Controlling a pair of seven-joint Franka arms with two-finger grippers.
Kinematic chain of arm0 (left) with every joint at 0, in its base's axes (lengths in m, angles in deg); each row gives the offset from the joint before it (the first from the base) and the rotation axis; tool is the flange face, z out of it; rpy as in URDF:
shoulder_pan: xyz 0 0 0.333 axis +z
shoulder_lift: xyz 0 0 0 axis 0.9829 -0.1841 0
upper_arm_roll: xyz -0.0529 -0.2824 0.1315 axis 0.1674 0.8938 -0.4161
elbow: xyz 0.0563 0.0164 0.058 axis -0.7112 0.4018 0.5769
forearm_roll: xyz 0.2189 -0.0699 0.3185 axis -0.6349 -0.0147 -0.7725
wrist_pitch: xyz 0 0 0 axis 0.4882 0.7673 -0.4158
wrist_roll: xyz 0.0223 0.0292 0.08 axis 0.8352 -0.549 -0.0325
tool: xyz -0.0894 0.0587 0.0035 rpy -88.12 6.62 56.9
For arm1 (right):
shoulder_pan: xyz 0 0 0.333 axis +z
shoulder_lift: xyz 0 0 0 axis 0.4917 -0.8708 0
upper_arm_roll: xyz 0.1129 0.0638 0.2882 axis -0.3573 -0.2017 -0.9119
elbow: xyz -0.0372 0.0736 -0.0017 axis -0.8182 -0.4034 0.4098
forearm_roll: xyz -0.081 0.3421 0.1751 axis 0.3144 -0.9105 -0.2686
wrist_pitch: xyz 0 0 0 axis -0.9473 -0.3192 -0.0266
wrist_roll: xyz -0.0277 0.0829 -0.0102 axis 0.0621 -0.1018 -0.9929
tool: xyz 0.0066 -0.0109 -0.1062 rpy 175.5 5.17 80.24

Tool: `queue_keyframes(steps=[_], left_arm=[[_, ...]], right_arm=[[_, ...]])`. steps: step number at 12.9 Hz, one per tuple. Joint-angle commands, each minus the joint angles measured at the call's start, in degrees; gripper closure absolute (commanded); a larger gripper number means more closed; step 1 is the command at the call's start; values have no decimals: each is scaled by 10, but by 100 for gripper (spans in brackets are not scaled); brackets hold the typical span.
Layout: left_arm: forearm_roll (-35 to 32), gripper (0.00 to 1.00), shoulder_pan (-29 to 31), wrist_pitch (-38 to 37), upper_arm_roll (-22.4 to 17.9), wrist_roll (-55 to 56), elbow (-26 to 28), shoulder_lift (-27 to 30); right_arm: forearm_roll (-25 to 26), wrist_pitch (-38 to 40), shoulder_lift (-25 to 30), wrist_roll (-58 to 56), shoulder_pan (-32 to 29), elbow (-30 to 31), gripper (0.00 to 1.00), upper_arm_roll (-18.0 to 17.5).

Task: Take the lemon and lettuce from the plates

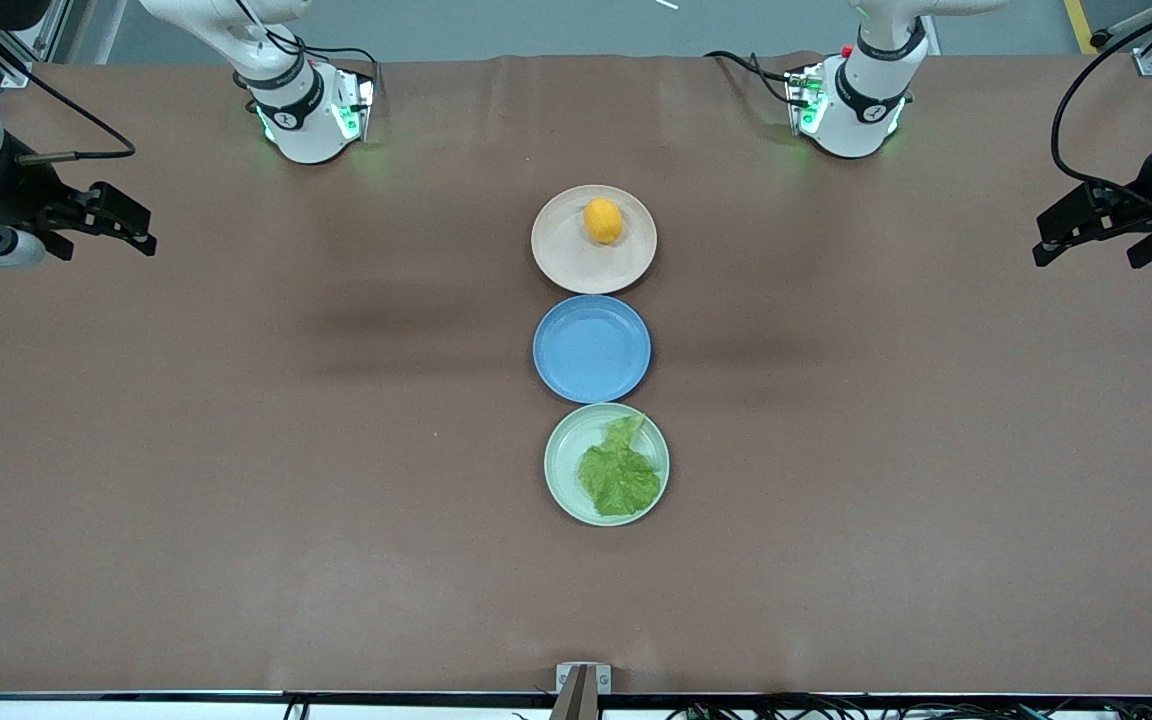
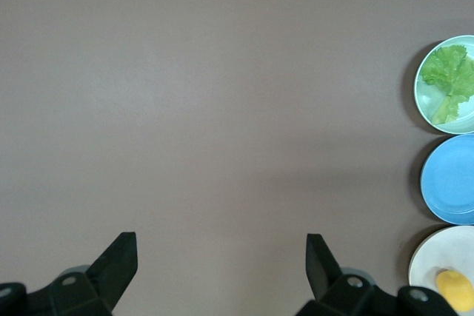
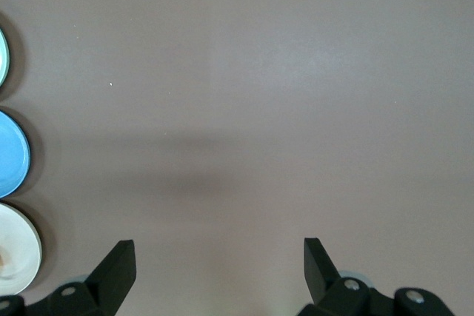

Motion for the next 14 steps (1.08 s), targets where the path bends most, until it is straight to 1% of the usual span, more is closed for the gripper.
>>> queue_keyframes(steps=[1,5,8,11,12,13,14], left_arm=[[-2,0,2,-3,3,-9,-8,-1],[4,0,6,-3,3,-3,-9,-2],[12,0,-1,-7,3,4,-9,-6],[56,0,-11,-6,20,48,-9,-39],[62,0,-21,-5,33,79,-11,-58],[62,0,-36,2,46,119,-11,-77],[61,0,-53,15,53,159,-11,-100]], right_arm=[[-11,-8,2,-10,-17,8,0,-8],[-11,-12,-1,-9,-19,7,0,-7],[-11,-7,-7,-5,-17,-7,0,-7],[-2,-9,-52,-6,-16,-22,0,-7],[-8,-13,-83,-9,-17,-29,0,-7],[-6,-19,-122,-11,-18,-51,0,-7],[-3,-16,-150,-12,-19,-72,0,-7]])
